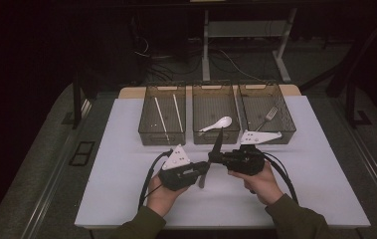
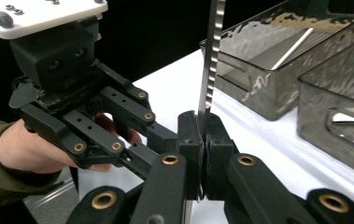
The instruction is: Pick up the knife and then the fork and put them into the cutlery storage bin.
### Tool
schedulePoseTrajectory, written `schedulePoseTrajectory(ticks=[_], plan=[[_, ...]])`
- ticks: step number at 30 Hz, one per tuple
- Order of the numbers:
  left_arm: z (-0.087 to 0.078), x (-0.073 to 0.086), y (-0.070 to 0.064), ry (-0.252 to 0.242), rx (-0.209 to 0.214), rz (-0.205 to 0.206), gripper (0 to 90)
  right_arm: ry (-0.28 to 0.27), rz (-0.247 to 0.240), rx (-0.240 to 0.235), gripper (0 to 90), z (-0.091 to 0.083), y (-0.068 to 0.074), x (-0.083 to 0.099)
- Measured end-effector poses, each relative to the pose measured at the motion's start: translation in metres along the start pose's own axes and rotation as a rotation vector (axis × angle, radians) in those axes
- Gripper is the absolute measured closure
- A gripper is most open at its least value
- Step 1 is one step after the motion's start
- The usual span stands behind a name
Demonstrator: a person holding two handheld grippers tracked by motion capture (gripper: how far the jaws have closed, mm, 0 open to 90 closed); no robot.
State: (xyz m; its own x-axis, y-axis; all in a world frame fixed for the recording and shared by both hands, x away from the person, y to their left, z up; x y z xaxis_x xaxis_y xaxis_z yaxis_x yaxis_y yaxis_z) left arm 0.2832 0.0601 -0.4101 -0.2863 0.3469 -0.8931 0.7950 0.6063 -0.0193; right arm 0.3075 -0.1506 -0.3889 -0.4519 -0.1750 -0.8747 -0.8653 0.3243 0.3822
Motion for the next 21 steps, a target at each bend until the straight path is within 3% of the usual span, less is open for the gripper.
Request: schedulePoseTrajectory(ticks=[5,11,21], plan=[[-0.013,0.009,0.01,0.003,0.015,-0.004,65.4,-0.001,-0.022,0.069,88.1,-0.019,-0.006,-0.006],[-0.032,0.028,0.026,0.034,0.03,-0.011,47.8,-0.019,-0.023,0.194,88.2,-0.066,-0.023,-0.026],[-0.049,0.049,0.035,0.074,0.026,-0.021,34.7,-0.046,-0.035,0.347,88.1,-0.125,-0.049,-0.063]])
Point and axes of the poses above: each handheld gripper's, and its own axes: z roughly forward along the jaws, x roughly out of its underside, y roughly to its left, the point moved 2 cm from there along z, roughly forward along the jaws, and after that the axes turned 8 degrees about -x, right-handed, at the moved point
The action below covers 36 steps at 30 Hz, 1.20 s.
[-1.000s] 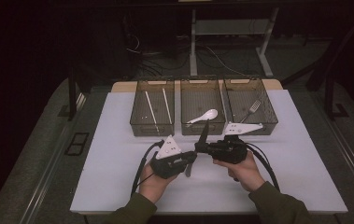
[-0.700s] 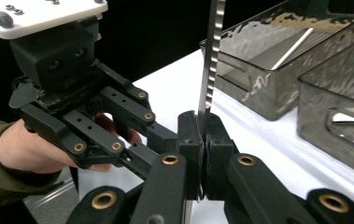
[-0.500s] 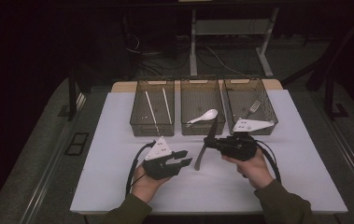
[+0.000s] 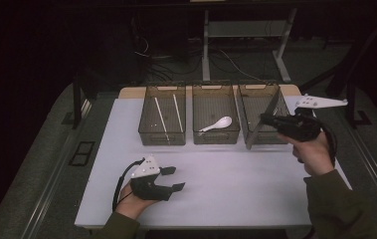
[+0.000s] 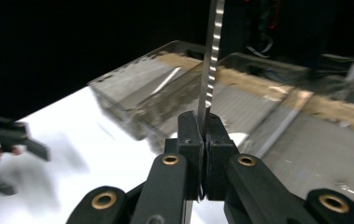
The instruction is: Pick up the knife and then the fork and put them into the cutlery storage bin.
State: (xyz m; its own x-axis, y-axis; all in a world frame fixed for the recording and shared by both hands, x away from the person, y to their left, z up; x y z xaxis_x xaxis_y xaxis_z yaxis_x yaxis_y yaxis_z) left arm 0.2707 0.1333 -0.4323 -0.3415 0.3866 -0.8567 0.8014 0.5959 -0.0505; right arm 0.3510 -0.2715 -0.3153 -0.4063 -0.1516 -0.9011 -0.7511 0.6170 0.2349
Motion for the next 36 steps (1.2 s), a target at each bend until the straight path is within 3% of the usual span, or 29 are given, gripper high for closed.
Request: schedulePoseTrajectory(ticks=[9,13,16,23,26,31,36], plan=[[0.001,0.001,0.003,0.007,-0.009,0.008,32.5,0.029,-0.032,0.167,88.2,-0.02,-0.041,-0.033],[0.0,0.003,0.005,0.006,-0.008,-0.005,31.0,0.093,-0.039,0.252,88.2,-0.016,-0.063,-0.04],[0.0,0.005,0.008,0.012,-0.012,-0.009,28.3,0.151,-0.021,0.291,88.1,-0.01,-0.081,-0.038],[0.001,0.007,0.011,0.025,-0.015,-0.017,22.7,0.326,0.016,0.33,88.2,0.009,-0.113,-0.012],[0.002,0.006,0.011,0.025,-0.012,-0.015,22.0,0.392,0.037,0.323,88.1,0.015,-0.123,-0.002],[0.003,0.007,0.011,0.032,-0.007,-0.014,21.3,0.378,0.052,0.31,88.0,0.024,-0.13,0.0],[0.002,0.006,0.009,0.03,-0.005,-0.011,21.0,0.405,0.044,0.318,87.7,0.05,-0.134,0.007]])
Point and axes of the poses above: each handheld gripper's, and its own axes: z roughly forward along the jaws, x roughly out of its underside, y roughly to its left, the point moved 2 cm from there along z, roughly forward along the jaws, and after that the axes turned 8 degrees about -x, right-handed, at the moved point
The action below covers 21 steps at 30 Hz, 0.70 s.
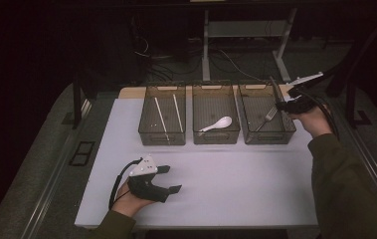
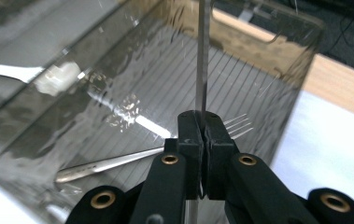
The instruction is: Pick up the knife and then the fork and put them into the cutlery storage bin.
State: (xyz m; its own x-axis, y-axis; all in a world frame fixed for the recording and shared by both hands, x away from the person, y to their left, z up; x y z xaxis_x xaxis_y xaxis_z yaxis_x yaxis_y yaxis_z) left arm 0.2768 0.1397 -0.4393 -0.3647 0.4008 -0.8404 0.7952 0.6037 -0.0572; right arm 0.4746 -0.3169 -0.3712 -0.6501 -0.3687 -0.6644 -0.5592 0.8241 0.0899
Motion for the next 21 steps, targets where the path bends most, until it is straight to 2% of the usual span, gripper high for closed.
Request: schedulePoseTrajectory(ticks=[3,5,6,7,9,11,12,15,17,21], plan=[[0.0,0.0,0.0,0.005,0.004,0.003,20.7,0.015,0.021,-0.001,87.1,0.02,0.001,0.002],[0.001,0.0,0.0,0.007,0.008,0.003,20.5,0.029,0.019,0.006,86.5,0.03,0.003,0.004],[0.001,0.0,0.0,0.008,0.009,0.004,20.4,0.042,0.02,0.002,89.5,0.034,0.003,0.004],[0.002,0.0,0.0,0.009,0.012,0.004,20.3,0.053,0.021,0.005,88.3,0.037,0.004,0.005],[0.002,0.0,0.0,0.009,0.012,0.007,20.1,0.056,0.022,0.009,80.5,0.039,0.003,0.006],[0.001,0.0,0.0,0.007,0.012,0.008,20.0,0.052,0.027,-0.006,76.9,0.038,0.004,0.007],[0.001,0.0,0.0,0.011,0.011,0.01,20.0,0.04,0.028,-0.002,74.4,0.035,0.004,0.007],[0.001,0.0,-0.001,0.008,0.009,0.009,19.8,-0.01,0.053,-0.039,66.8,0.026,0.005,0.009],[0.001,0.0,-0.001,0.008,0.007,0.01,19.7,-0.039,0.049,-0.054,60.9,0.018,0.006,0.01],[0.001,0.0,0.0,0.009,0.0,0.011,19.1,-0.12,0.07,-0.142,49.9,0.003,0.014,0.015]])
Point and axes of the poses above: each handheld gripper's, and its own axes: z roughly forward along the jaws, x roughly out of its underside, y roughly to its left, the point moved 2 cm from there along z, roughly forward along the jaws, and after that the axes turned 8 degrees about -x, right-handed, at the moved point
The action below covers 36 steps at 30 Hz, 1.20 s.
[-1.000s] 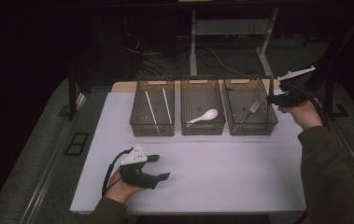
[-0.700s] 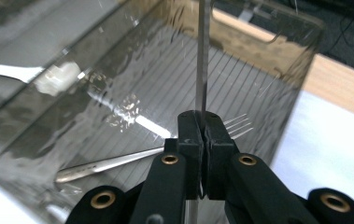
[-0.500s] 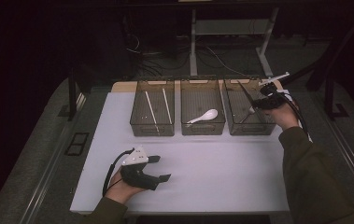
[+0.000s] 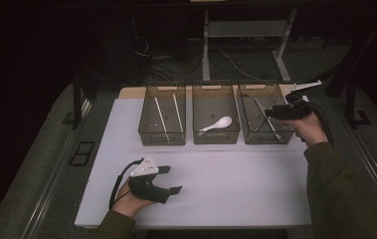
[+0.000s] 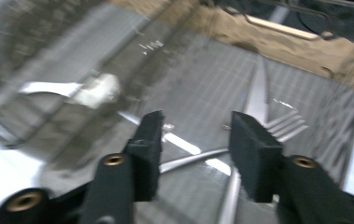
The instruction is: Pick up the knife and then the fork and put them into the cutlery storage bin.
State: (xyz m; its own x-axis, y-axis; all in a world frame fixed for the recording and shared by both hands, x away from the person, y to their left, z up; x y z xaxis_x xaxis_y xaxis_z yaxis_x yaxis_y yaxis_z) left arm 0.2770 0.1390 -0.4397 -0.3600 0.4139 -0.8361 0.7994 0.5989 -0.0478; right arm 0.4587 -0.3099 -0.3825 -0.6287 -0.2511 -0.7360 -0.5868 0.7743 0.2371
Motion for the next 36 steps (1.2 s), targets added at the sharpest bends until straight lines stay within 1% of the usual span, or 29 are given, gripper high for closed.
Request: schedulePoseTrajectory(ticks=[2,4,7,8,10,13,16,18,20,24,27,30,32,33,36], plan=[[0.0,0.0,0.001,-0.002,-0.003,0.0,18.8,-0.015,-0.01,-0.034,45.3,-0.006,0.006,0.004],[0.0,0.001,0.001,-0.001,-0.006,0.002,18.2,-0.037,-0.032,-0.041,41.0,-0.012,0.013,0.009],[-0.001,0.001,0.002,0.002,-0.008,0.01,17.3,-0.078,-0.059,-0.068,36.7,-0.021,0.024,0.019],[-0.001,0.002,0.002,0.003,-0.008,0.014,17.1,-0.085,-0.064,-0.076,35.3,-0.024,0.028,0.023],[0.0,0.002,0.002,0.002,-0.009,0.011,16.5,-0.095,-0.083,-0.072,33.2,-0.027,0.036,0.031],[0.0,0.002,0.002,0.003,-0.008,0.011,15.8,-0.101,-0.105,-0.093,31.4,-0.032,0.049,0.046],[0.0,0.002,0.003,0.005,-0.01,0.013,15.3,-0.115,-0.094,-0.121,29.3,-0.036,0.057,0.059],[0.0,0.003,0.002,0.005,-0.008,0.015,14.8,-0.116,-0.101,-0.125,28.2,-0.038,0.062,0.067],[0.0,0.003,0.002,0.005,-0.007,0.018,14.6,-0.121,-0.118,-0.114,27.1,-0.04,0.068,0.074],[0.001,0.003,0.002,0.006,-0.005,0.022,14.4,-0.14,-0.127,-0.131,25.4,-0.044,0.077,0.089],[0.001,0.003,0.002,0.006,-0.004,0.023,14.4,-0.144,-0.134,-0.131,22.6,-0.044,0.083,0.101],[0.0,0.003,0.001,0.006,-0.004,0.026,14.4,-0.134,-0.143,-0.132,20.6,-0.043,0.087,0.115],[0.0,0.003,0.001,0.003,-0.004,0.028,14.4,-0.125,-0.14,-0.134,20.2,-0.042,0.09,0.124],[0.0,0.003,0.001,0.002,-0.005,0.028,14.4,-0.12,-0.142,-0.142,20.0,-0.042,0.091,0.129],[0.0,0.003,0.001,0.0,-0.006,0.031,14.4,-0.119,-0.141,-0.144,19.4,-0.043,0.095,0.14]])
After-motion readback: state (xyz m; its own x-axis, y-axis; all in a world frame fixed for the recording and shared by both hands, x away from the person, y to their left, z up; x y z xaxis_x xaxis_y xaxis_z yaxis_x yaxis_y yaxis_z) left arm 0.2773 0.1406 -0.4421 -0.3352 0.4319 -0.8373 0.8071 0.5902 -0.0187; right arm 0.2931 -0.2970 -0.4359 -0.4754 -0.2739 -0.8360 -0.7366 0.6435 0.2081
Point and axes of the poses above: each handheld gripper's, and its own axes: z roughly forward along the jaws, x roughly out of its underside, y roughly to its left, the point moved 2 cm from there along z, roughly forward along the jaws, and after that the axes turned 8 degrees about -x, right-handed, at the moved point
